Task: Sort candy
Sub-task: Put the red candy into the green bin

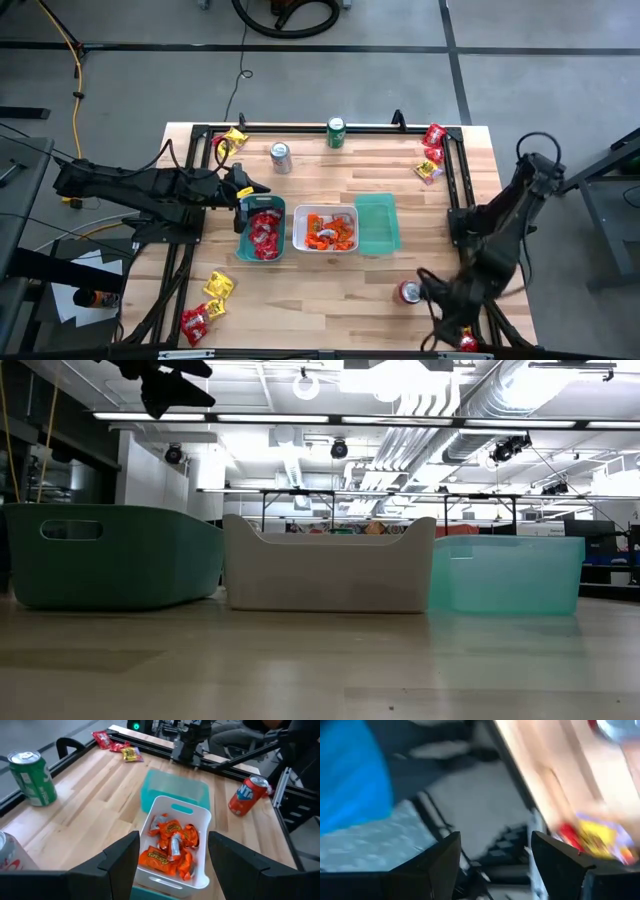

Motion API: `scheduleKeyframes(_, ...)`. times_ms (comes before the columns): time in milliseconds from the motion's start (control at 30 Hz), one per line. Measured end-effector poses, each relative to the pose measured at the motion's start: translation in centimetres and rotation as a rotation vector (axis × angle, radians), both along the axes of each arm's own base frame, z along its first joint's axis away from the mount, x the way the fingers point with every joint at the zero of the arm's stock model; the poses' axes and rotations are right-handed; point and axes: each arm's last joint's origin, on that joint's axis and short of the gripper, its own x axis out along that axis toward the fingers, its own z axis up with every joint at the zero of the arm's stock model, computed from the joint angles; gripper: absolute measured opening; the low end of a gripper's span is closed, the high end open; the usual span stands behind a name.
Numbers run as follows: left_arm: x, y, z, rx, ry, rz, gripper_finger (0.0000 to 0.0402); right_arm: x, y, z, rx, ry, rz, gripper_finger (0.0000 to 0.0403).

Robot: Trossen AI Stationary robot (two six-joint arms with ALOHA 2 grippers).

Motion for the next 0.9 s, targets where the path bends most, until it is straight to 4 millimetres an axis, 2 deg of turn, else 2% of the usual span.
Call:
scheduleKeyframes(200,0.0,0.0,0.0,0.014,0.002,-0.005,0.0223,-0.5,2.4,-3.8,-0.06,0.287,0.127,0.0238)
scheduleKeyframes(367,0.0,0.0,0.0,0.0,-0.001,0.001,0.0223,0.0,4.0,-6.7,-0.088,0.429,0.164,0.0238)
scheduleKeyframes(567,0.0,0.0,0.1,-0.002,-0.007,0.002,0.0223,0.1,4.6,-7.7,-0.111,0.476,0.104,0.0238)
scheduleKeyframes(767,0.0,0.0,0.1,-0.033,-0.012,0.015,0.0223,-1.8,5.1,-9.8,-0.024,0.498,-0.04,0.0238)
scheduleKeyframes(900,0.0,0.0,0.1,-0.052,-0.015,0.023,0.0223,-2.0,5.1,-10.7,0.017,0.47,-0.087,0.0238)
